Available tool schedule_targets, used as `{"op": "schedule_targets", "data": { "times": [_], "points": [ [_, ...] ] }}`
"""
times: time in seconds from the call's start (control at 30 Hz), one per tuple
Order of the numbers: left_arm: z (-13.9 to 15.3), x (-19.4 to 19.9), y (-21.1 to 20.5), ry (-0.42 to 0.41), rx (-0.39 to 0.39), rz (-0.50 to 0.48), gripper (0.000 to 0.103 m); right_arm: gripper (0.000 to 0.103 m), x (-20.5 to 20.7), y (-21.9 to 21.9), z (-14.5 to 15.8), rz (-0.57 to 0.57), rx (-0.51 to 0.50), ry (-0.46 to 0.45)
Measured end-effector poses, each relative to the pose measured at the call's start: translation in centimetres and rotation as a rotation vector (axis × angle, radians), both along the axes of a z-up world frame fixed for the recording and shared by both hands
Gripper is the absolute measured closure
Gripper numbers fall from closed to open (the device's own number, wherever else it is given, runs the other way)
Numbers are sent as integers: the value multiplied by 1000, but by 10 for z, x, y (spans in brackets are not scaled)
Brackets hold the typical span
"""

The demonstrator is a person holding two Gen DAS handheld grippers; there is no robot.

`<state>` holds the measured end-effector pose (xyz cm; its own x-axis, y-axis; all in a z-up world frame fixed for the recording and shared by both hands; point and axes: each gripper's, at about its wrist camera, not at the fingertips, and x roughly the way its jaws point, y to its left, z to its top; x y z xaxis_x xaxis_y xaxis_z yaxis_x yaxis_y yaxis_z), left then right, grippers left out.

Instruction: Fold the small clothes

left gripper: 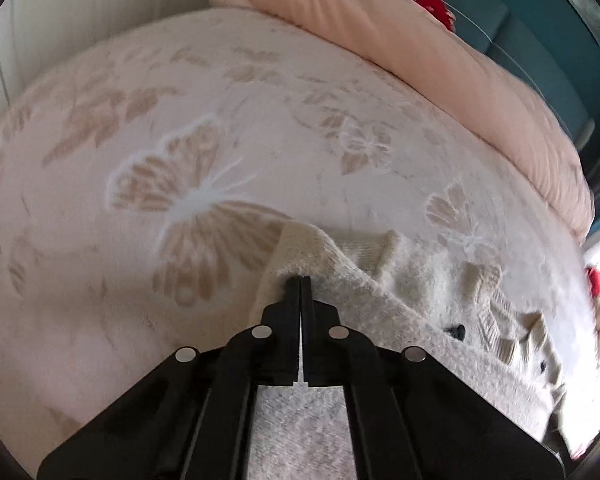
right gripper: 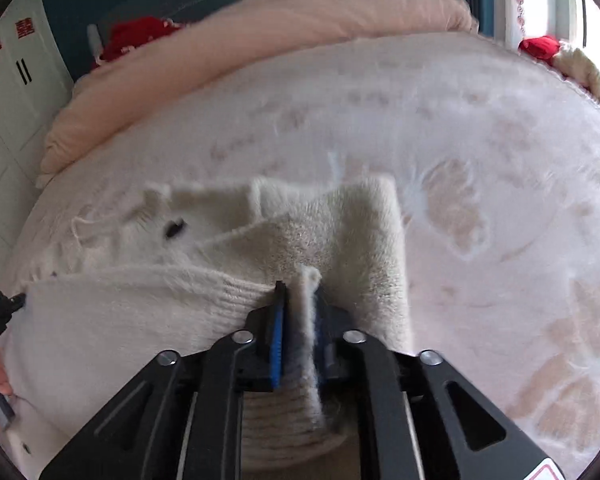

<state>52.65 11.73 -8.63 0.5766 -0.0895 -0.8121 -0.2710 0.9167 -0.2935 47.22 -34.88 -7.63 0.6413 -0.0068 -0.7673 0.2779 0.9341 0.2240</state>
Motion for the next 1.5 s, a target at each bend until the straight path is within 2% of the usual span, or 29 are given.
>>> {"op": "schedule_targets", "data": {
  "times": [0.07, 0.13, 0.17, 0.23, 0.27, 0.3, 0.33, 0.37, 0.4, 0.47, 0.5, 0.53, 0.57, 0.63, 0.67, 0.7, 0.77, 0.83, 0.9, 0.97, 1.03, 1.07, 1.13, 1.2, 1.27, 1.33, 1.4, 1.47, 1.5],
  "points": [
    [22, -14, -1, -59, -17, -21, 102, 84, -20, 7, 31, -7, -1, -91],
    [42, -35, 1, -120, -54, -54, 101, 84, -34, 22, 55, 26, -26, -162],
    [52, -54, -3, -154, -76, -86, 98, 84, -39, 31, 61, 60, -3, -184],
    [49, -77, -12, -153, -117, -121, 87, 84, -37, 57, 59, 160, 52, -154],
    [37, -89, -17, -115, -152, -129, 82, 85, -35, 70, 50, 198, 63, -127],
    [24, -93, -22, -77, -170, -135, 81, 86, -28, 86, 30, 231, 55, -60],
    [7, -96, -25, -25, -160, -133, 81, 86, -19, 96, 3, 246, 41, 36],
    [-8, -95, -26, 20, -144, -110, 82, 87, -14, 101, -15, 251, 33, 94],
    [-15, -97, -25, 16, -154, -106, 83, 87, -22, 103, -11, 235, 9, 37],
    [-11, -100, -21, -20, -152, -97, 83, 86, -30, 102, 11, 218, 50, 17],
    [-8, -99, -19, -20, -147, -91, 83, 87, -43, 97, 30, 215, 92, -54],
    [-6, -98, -16, -24, -146, -79, 83, 87, -53, 95, 38, 202, 72, -98],
    [-6, -96, -10, -21, -132, -56, 83, 85, -58, 94, 39, 184, 28, -104],
    [-10, -94, -6, -6, -123, -54, 83, 85, -46, 85, 1, 178, -14, 63],
    [-12, -93, -5, -3, -100, -66, 85, 87, -47, 80, -12, 190, 1, 78],
    [-9, -94, -7, -4, -80, -72, 87, 87, -54, 81, -3, 187, -3, 48],
    [8, -107, -3, -32, -32, -66, 87, 82, -62, 78, 18, 161, 14, 36],
    [25, -126, 8, -72, -65, -57, 86, 79, -77, 74, 42, 167, 48, -30],
    [38, -138, 11, -107, -74, -60, 84, 77, -82, 78, 51, 185, 49, -48],
    [50, -132, -1, -125, -58, -83, 85, 77, -68, 93, 53, 217, 115, -47],
    [56, -121, -13, -131, -82, -107, 84, 77, -49, 117, 55, 248, 169, -49],
    [57, -106, -31, -120, -109, -136, 84, 77, -43, 136, 55, 271, 188, -45],
    [52, -87, -51, -93, -111, -157, 83, 78, -12, 174, 48, 331, 197, -17],
    [35, -63, -71, -39, -55, -165, 84, 78, 17, 205, 31, 379, 201, 32],
    [11, -44, -75, 24, 13, -154, 84, 82, 37, 216, 11, 389, 172, 87],
    [-5, -38, -65, 43, 46, -139, 81, 101, 49, 201, -2, 380, 118, 97],
    [-12, -37, -43, 1, 21, -143, 82, 101, 46, 153, -2, 297, 115, 61],
    [-15, -39, -25, -21, 3, -160, 85, 100, 29, 83, -2, 134, 89, 24],
    [-16, -41, -18, -33, -6, -166, 89, 103, 20, 56, -5, 74, 74, 22]
  ]
}}
